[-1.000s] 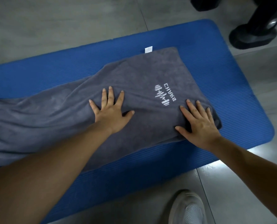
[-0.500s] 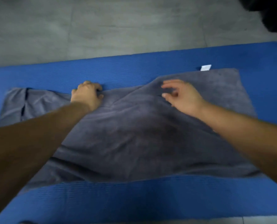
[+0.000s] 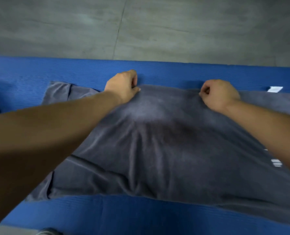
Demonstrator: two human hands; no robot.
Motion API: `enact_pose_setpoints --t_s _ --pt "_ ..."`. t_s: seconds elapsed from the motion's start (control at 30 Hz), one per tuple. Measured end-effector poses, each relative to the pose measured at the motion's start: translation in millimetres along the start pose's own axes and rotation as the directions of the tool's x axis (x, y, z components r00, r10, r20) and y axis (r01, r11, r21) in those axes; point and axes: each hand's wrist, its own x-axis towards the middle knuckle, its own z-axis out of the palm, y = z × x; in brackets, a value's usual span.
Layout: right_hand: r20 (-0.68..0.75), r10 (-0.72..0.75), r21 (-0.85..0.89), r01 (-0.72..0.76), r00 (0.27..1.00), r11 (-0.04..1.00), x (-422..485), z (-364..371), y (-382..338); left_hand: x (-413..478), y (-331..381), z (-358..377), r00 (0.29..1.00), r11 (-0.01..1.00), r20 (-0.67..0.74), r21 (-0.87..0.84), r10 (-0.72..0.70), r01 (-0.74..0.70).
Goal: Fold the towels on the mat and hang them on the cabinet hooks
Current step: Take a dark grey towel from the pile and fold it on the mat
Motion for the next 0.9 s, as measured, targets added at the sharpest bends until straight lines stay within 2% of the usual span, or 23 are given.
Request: enact_pose_setpoints --t_s 0.07,0.13,0.27,0.33,0.4,0.5,0.63,0.77,0.9 --pt "0.036 -0.004 -0.052 0.006 0.999 0.999 -4 -3 -18 4 -17 -22 0.994 0.995 0.096 0.085 0.043 -0.051" --pt "0.062 -0.053 -0.048 0.056 0.997 0.997 -7 -4 -46 -2 -46 -49 0.991 0.991 0.133 0.127 0.018 -0.035" --pt "0.119 -0.293 0.046 0.290 0.949 0.956 -12 18 -140 -54 -126 -83 0.978 0.978 -0.013 0.029 -0.206 0.207" --pt "0.152 -0.394 0.103 0.381 0.907 0.919 -11 37 -197 -94 -164 -85 0.941 0.941 -0.028 -0.045 -0.338 0.336" --pt "0.159 -0.442 0.151 0.421 0.883 0.894 -7 56 -253 -140 -195 -77 0.869 0.865 -0.003 -0.096 -0.494 0.492" --pt "0.108 -0.453 0.189 0.429 0.885 0.883 4 80 -327 -211 -223 -57 0.738 0.727 0.092 -0.123 -0.669 0.675" --pt "0.107 -0.427 0.180 0.404 0.898 0.897 22 98 -399 -284 -224 -27 0.623 0.609 0.213 -0.135 -0.753 0.782" --pt "0.155 -0.425 0.116 0.411 0.892 0.904 46 107 -442 -325 -225 -17 0.579 0.560 0.209 -0.147 -0.788 0.815" --pt "0.161 -0.425 0.047 0.423 0.891 0.905 62 114 -466 -350 -235 -15 0.578 0.559 0.267 -0.149 -0.771 0.816"
